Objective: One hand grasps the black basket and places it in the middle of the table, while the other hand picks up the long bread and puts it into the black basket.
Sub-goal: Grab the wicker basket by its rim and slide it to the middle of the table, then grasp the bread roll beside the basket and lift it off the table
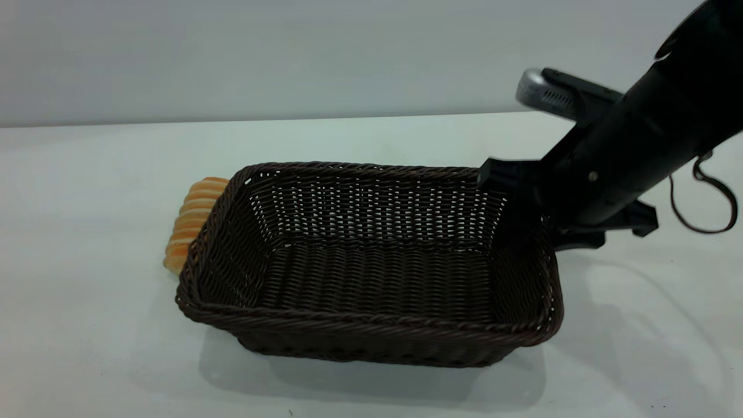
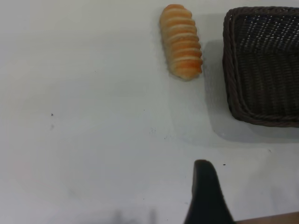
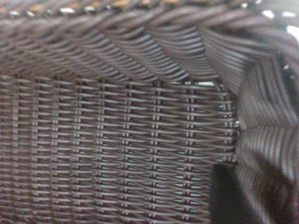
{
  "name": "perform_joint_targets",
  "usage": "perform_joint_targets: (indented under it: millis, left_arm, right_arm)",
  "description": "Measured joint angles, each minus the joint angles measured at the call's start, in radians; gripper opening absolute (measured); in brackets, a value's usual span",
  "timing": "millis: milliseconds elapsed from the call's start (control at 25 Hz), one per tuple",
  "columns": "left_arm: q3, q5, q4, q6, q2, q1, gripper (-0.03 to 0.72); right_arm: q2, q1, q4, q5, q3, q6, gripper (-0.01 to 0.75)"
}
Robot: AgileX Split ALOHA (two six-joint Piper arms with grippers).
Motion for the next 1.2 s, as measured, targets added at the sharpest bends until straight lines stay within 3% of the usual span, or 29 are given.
perform_joint_targets:
  millis: [200,360,520,880,1040,1200]
  left_arm:
    - [0.0,0.001,0.001,0.0,0.0,0.0,0.514]
    - [0.0,0.001,0.019,0.0,0.0,0.0,0.514]
    - [0.0,-0.008,0.024,-0.003,0.001,0.0,0.514]
    - [0.0,-0.058,0.024,0.02,0.219,0.0,0.514]
    - [0.0,-0.133,0.024,0.036,0.383,0.0,0.514]
    - [-0.052,-0.16,0.024,0.048,0.587,0.0,0.514]
  right_arm:
    - [-0.088,-0.071,-0.008,0.095,0.0,-0.044,0.519]
    - [-0.189,-0.162,-0.083,0.247,0.0,-0.051,0.543]
    - [-0.288,-0.223,-0.288,0.408,0.0,-0.02,0.547]
    - [-0.546,-0.23,-1.061,0.657,0.0,0.498,0.548]
    - [-0.663,-0.232,-1.252,0.783,0.0,0.665,0.548]
    - [-0.765,-0.232,-1.292,0.88,0.0,0.702,0.548]
